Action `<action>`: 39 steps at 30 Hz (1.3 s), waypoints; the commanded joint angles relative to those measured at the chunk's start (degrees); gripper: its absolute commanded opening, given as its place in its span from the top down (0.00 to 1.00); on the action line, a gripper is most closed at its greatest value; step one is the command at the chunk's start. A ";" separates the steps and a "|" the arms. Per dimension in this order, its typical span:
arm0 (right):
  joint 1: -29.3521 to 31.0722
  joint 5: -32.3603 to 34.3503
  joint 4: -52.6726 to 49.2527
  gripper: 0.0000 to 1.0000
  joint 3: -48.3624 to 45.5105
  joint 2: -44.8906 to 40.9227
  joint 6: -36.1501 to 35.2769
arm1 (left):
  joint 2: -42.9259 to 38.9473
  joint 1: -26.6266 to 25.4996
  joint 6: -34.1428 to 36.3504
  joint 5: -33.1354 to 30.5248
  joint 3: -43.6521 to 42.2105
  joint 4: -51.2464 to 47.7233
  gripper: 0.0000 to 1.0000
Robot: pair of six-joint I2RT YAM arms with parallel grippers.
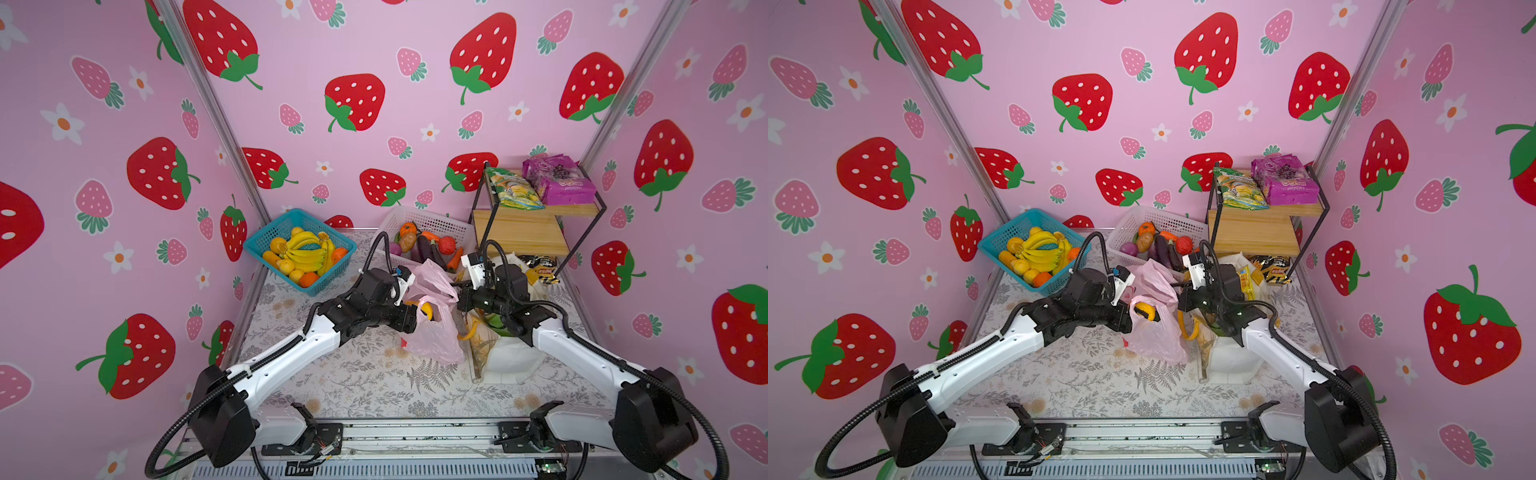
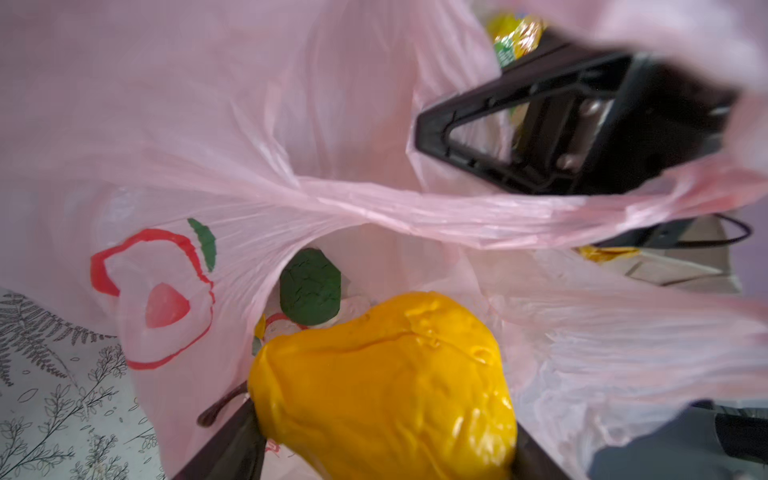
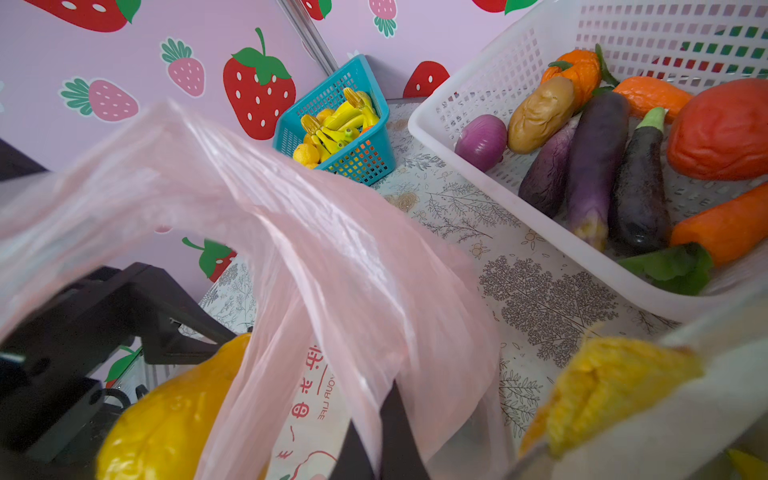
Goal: Place the mixed food into the grocery bags and tie them
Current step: 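Carry the orange mango with the left gripper into the pink bag, then open the left gripper to release the mango inside the bag, then move the left gripper back over the teal basket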
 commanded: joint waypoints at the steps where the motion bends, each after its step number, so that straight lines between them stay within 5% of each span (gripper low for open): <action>1: -0.35 -0.06 -0.95 1.00 0.21 -0.81 -0.62 | 3.19 -0.43 4.18 -1.08 2.87 -5.23 0.27; 15: -0.40 1.69 -1.47 1.00 -0.06 0.04 -1.67 | 5.61 -1.14 5.03 -1.84 1.07 -0.80 0.05; 26: -0.40 2.52 -1.48 1.00 -0.23 -0.26 -1.92 | -4.59 1.19 3.54 -4.42 -1.64 -0.25 0.08; 34: -0.44 2.83 -1.37 1.00 -0.49 -0.51 -1.96 | -20.27 18.41 -9.54 -9.52 -10.55 7.82 0.12; 39: -0.49 2.24 -0.73 1.00 -0.85 -0.61 -1.59 | -16.43 29.76 -11.78 -19.52 -7.95 4.98 0.14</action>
